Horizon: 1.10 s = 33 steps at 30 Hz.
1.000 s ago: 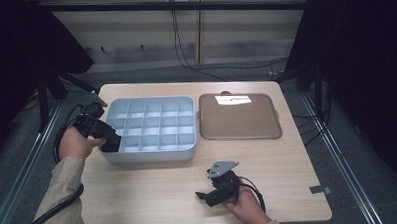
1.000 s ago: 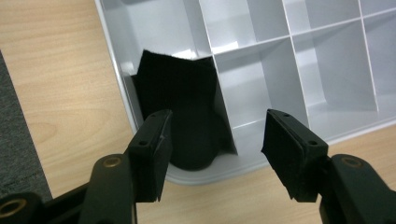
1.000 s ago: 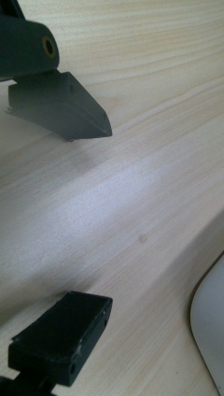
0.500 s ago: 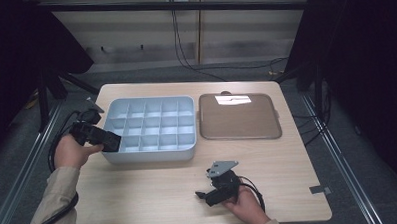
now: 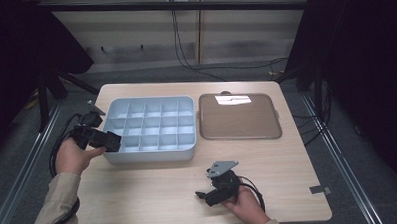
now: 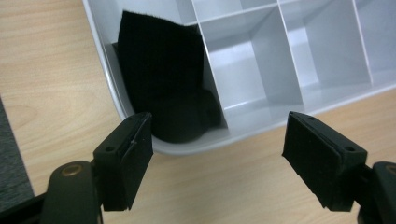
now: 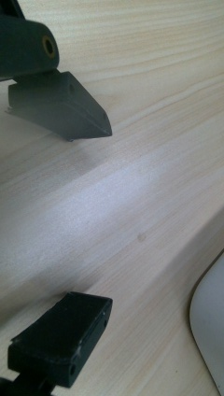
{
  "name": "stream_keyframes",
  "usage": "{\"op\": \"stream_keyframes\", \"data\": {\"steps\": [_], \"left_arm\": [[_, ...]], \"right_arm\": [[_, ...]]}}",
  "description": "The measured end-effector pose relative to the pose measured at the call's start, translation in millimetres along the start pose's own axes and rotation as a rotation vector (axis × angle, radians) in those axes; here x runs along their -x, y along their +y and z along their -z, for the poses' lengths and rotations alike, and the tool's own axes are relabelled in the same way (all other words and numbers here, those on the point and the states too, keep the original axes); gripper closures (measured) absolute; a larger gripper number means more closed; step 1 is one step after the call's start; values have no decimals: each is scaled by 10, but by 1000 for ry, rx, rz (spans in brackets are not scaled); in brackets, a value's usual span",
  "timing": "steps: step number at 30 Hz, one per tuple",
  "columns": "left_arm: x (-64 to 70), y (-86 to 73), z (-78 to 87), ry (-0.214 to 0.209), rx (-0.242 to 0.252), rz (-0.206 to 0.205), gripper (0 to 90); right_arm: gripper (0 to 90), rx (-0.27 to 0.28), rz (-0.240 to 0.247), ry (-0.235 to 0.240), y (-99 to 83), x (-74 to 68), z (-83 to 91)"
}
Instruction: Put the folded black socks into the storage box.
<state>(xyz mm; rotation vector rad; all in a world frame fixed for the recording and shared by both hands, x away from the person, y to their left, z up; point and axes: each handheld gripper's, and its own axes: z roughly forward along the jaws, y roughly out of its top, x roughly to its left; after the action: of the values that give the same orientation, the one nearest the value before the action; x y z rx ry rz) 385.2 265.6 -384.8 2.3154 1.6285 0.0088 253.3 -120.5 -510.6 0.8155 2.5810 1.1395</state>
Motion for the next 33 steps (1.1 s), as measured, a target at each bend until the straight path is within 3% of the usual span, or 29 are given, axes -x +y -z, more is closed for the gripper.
{"op": "stream_keyframes", "data": {"steps": [14,33], "left_arm": [[17,-160,-3,-18,-30,-4,225],[56,-311,-25,-52,-15,-21,232]], "right_arm": [[147,-1,2,0,0,1,0],[147,-1,2,0,0,1,0]]}}
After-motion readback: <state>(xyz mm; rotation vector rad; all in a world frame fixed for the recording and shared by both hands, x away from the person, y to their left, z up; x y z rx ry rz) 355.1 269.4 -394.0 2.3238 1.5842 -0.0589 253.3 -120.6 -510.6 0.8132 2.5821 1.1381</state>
